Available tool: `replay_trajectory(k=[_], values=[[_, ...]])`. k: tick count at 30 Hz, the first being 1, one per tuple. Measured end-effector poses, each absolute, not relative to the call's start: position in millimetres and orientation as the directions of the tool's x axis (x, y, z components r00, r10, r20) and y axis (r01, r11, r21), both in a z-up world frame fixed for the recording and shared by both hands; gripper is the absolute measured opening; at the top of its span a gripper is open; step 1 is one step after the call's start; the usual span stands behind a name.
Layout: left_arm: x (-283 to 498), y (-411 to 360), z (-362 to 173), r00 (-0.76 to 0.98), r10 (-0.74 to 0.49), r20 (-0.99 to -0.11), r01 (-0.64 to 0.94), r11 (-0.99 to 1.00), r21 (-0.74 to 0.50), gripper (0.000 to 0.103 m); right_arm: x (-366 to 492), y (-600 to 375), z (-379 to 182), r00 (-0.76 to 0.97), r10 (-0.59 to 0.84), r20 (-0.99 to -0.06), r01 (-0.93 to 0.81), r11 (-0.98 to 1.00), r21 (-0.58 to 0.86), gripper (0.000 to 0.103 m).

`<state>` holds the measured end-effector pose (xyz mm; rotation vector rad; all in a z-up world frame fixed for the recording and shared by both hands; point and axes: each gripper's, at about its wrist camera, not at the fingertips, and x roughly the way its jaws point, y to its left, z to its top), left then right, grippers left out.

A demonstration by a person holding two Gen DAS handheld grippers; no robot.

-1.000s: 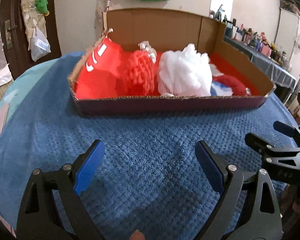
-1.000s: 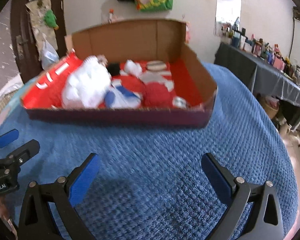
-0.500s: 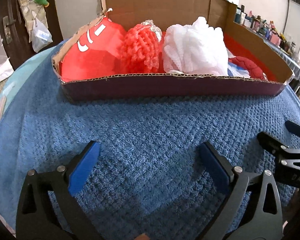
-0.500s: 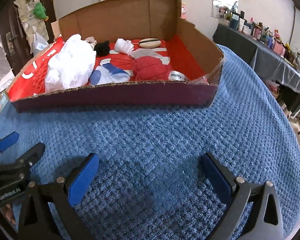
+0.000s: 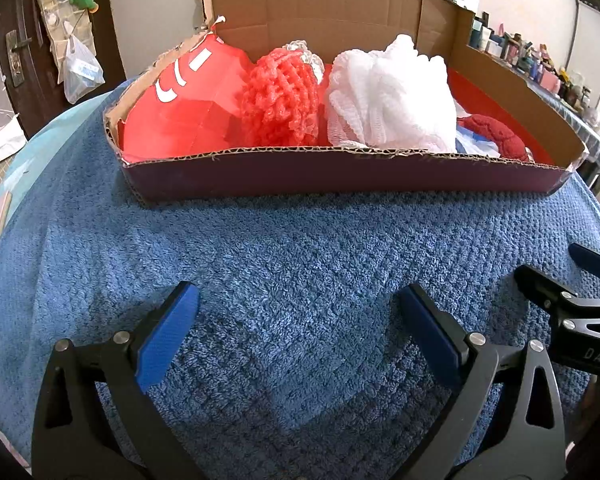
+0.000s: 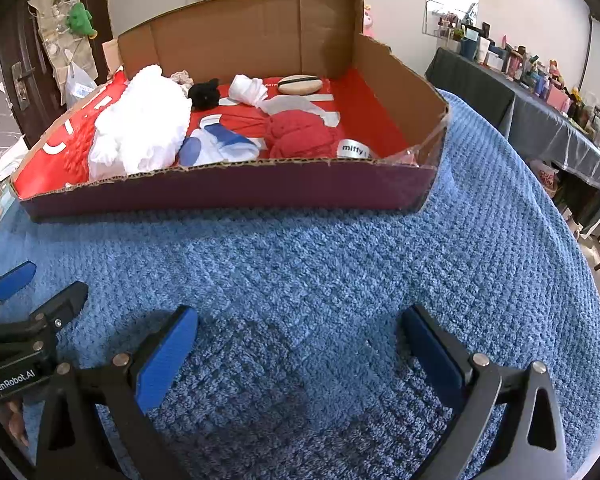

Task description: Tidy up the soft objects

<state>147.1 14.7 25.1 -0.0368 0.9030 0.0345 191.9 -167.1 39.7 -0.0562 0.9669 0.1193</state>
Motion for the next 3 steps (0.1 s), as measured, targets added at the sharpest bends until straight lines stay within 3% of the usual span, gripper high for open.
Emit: replay_trajectory(k=[3], values=[[147.7,15.2,25.3,0.619,0.014,-0.786,-0.045,0.999,-0.018,0.102,191.9,-167.2,39.6,0.562,0.077,-0.824,-0.125,0.992,0.007,0.103]])
